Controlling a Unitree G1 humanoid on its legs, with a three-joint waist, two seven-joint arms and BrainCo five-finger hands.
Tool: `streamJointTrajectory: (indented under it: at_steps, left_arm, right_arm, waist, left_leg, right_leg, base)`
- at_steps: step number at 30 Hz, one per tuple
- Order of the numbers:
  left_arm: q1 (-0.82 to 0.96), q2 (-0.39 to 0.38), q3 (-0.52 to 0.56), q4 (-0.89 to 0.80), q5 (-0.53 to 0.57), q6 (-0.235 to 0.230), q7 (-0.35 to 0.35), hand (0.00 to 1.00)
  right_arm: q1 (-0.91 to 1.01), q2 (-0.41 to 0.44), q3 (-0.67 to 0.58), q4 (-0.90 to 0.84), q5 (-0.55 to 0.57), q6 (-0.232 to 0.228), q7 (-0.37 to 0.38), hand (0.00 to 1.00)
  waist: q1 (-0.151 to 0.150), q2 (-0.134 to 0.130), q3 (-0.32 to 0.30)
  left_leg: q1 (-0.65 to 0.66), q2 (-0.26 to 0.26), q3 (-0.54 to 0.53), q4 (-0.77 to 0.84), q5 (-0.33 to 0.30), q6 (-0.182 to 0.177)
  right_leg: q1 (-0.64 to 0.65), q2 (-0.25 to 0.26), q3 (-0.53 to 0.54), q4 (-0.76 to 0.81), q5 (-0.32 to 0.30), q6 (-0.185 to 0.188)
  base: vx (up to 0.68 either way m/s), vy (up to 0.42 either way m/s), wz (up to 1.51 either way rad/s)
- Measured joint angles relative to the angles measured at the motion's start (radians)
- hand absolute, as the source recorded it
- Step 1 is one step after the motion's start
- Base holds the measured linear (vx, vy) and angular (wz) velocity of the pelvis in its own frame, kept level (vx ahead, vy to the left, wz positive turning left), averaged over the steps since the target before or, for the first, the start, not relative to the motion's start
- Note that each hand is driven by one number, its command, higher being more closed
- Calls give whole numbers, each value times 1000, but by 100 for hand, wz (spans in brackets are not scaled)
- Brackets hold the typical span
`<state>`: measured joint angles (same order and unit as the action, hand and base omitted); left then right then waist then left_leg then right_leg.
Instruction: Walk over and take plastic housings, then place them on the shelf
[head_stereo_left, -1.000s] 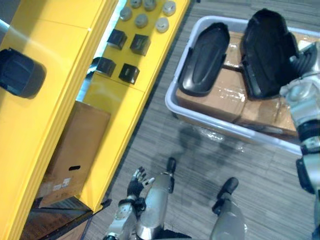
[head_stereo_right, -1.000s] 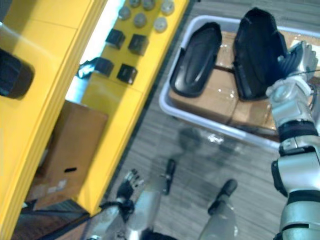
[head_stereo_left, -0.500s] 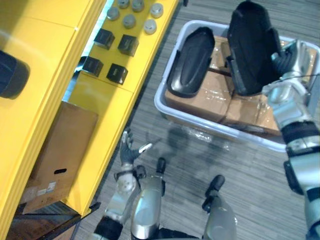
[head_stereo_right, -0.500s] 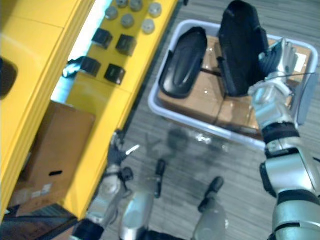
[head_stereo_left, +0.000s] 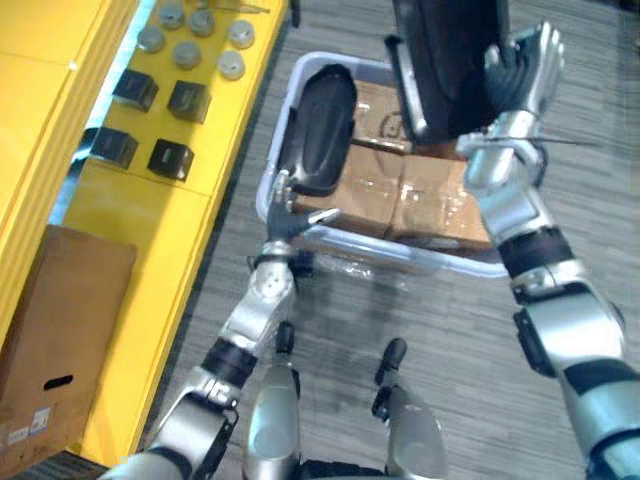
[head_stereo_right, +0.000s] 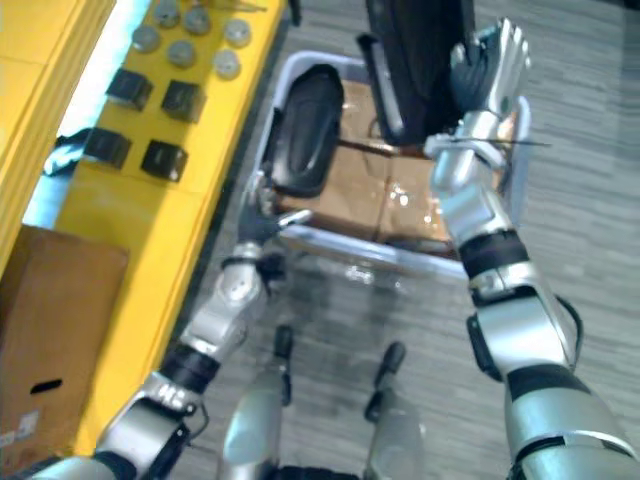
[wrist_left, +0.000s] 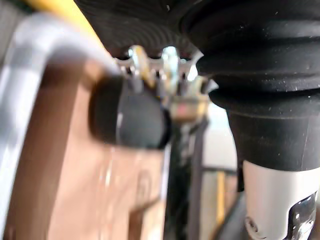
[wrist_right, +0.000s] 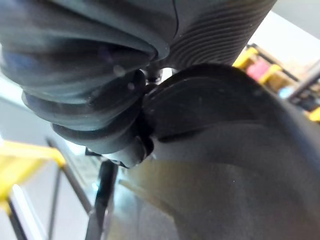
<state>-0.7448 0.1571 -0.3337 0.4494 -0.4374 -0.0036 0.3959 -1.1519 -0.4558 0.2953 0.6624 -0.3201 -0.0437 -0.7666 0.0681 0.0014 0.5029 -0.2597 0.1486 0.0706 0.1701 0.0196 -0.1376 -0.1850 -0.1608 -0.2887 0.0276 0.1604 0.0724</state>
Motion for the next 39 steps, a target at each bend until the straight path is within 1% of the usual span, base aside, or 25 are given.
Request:
streamJointTrajectory:
  at_steps: [1,2,3,4,5,6,8,9,10,11,12,13,15,18,19,21,26,27,31,33,36,37,38,39]
  left_arm:
    - [-19,2,1,16,-20,8,-6,0]
    - [-46,4,2,39,-60,13,-15,0]
    - [-68,4,5,59,-116,19,-26,0]
    - [-78,4,5,70,-141,22,-30,0]
    - [-96,3,6,94,-193,24,-47,0]
    - [-112,3,7,117,-266,25,-70,0]
    - [-120,3,10,130,-316,24,-89,0]
    - [-124,3,19,133,-392,10,-119,0]
    - [-124,4,21,133,-418,0,-132,0]
    - [-125,2,30,133,-465,-20,-146,0]
    - [-126,0,40,133,-477,-25,-150,0]
    - [-127,2,55,133,-509,-46,-163,0]
    - [-133,5,68,133,-542,-69,-176,0]
    - [-157,1,80,138,-549,-108,-184,0]
    - [-171,1,84,145,-568,-124,-186,0]
    - [-187,2,91,147,-587,-139,-207,0]
    - [-195,0,91,147,-581,-150,-216,0]
    - [-195,-3,91,148,-581,-157,-219,0]
    - [-196,-8,88,153,-581,-171,-224,0]
    - [-195,-8,87,163,-582,-177,-224,0]
    - [-193,-8,84,166,-584,-183,-225,0]
    - [-192,-8,83,166,-587,-198,-233,100]
    - [-184,-9,83,166,-598,-216,-247,100]
    - [-181,-9,83,164,-612,-222,-251,100]
  right_arm:
    - [0,3,0,-9,-10,-4,0,100]
    - [-1,7,0,-29,-11,-7,0,100]
    - [-3,11,1,-42,-12,-18,0,100]
    - [-3,11,1,-50,-13,-20,0,100]
    - [-3,13,1,-66,-18,-21,0,100]
    - [-3,14,3,-72,-32,-25,0,100]
    - [-3,14,7,-72,-36,-28,0,100]
    - [-4,14,16,-73,-50,-33,2,100]
    - [-4,14,21,-73,-52,-37,3,100]
    - [-5,17,28,-74,-59,-44,4,100]
    - [-5,18,35,-77,-59,-47,5,100]
    - [-5,23,48,-89,-64,-50,9,100]
    - [-5,32,64,-93,-79,-67,17,100]
    - [-5,45,75,-95,-90,-88,27,100]
    - [-5,51,85,-95,-90,-98,29,100]
    - [-5,72,89,-95,-90,-117,46,100]
    - [9,104,108,-104,-88,-140,70,100]
    - [27,112,121,-111,-87,-151,72,100]
    - [99,148,138,-151,-87,-159,95,100]
    - [117,161,148,-156,-86,-177,97,100]
    - [147,169,147,-196,-85,-177,104,100]
    - [164,174,146,-213,-83,-177,106,100]
    - [178,179,147,-217,-70,-177,106,100]
    - [184,180,147,-219,-63,-177,107,100]
  waist:
    - [-4,-5,-2]
    - [-10,-16,-5]
    - [-20,-21,-8]
    - [-28,-21,-8]
    - [-37,-21,-8]
    - [-44,-21,-8]
    - [-51,-21,-8]
    - [-62,-21,-8]
    - [-64,-21,-8]
    - [-64,-21,-8]
    - [-64,-21,-8]
    - [-65,-21,-8]
    - [-70,-21,-8]
    - [-71,-21,-8]
    - [-72,-21,-8]
    - [-75,-21,-8]
    - [-81,-21,-8]
    - [-82,-21,-8]
    - [-83,-21,-8]
    - [-84,-21,-8]
    - [-83,-21,-8]
    - [-83,-21,-8]
    - [-84,-21,-8]
    - [-84,-21,-8]
  left_leg:
    - [0,2,4,0,0,0]
    - [0,9,22,-1,0,-1]
    - [0,11,30,-4,1,-3]
    - [0,12,31,-4,1,-3]
    - [2,13,39,-4,1,-3]
    - [9,14,50,-6,1,-3]
    - [13,14,53,-8,1,-3]
    - [14,14,56,-8,1,-3]
    - [14,15,57,-8,1,-4]
    - [15,16,62,-8,0,-4]
    - [15,16,65,-8,0,-4]
    - [15,16,72,-8,0,-4]
    - [15,16,74,-8,0,-4]
    - [15,16,74,-7,1,-4]
    - [15,16,74,-7,1,-4]
    - [15,16,74,-7,1,-4]
    - [18,15,74,-8,1,-3]
    - [25,14,75,-11,1,-3]
    - [51,13,78,-24,2,-5]
    - [51,12,78,-24,2,-5]
    - [53,12,77,-25,3,-5]
    - [58,12,78,-28,3,-5]
    - [70,12,78,-31,3,-5]
    - [77,12,79,-33,3,-5]
  right_leg:
    - [-5,2,4,0,0,-1]
    - [-16,8,18,0,3,-4]
    - [-23,10,26,-1,7,-6]
    - [-23,11,28,-2,9,-6]
    - [-27,13,40,-2,12,-5]
    - [-28,13,49,-2,14,-4]
    - [-28,13,52,-2,14,-4]
    - [-28,14,56,-2,15,-4]
    - [-29,14,57,-2,15,-4]
    - [-33,15,63,-2,17,-5]
    - [-35,16,66,-2,18,-5]
    - [-40,16,71,-2,20,-5]
    - [-41,16,73,-3,21,-5]
    - [-41,15,73,-3,22,-5]
    - [-41,15,74,-3,23,-5]
    - [-40,15,74,-3,23,-5]
    - [-37,14,74,-3,23,-5]
    - [-32,14,74,-4,23,-5]
    - [-7,14,74,-15,23,-4]
    - [-4,15,74,-23,25,-2]
    - [-2,15,73,-23,25,-2]
    - [2,15,73,-24,26,-2]
    - [13,15,72,-29,26,-2]
    - [19,15,72,-30,26,-2]
  base:
    - [-30,-19,-28]
    - [-19,-18,-31]
    - [-8,-17,-27]
    - [5,-7,-19]
    - [11,6,-20]
    - [8,10,-20]
    - [7,13,-10]
    - [3,13,-6]
    - [-1,10,-9]
    - [-4,6,-9]
    - [-7,9,-14]
    - [-7,11,-11]
    - [-3,6,-4]
    - [0,0,0]
    - [0,0,0]
    - [0,0,0]
    - [0,0,0]
    - [0,0,0]
    - [0,0,0]
    - [0,0,0]
    - [0,0,0]
    - [0,0,0]
    - [0,0,0]
    - [30,18,1]
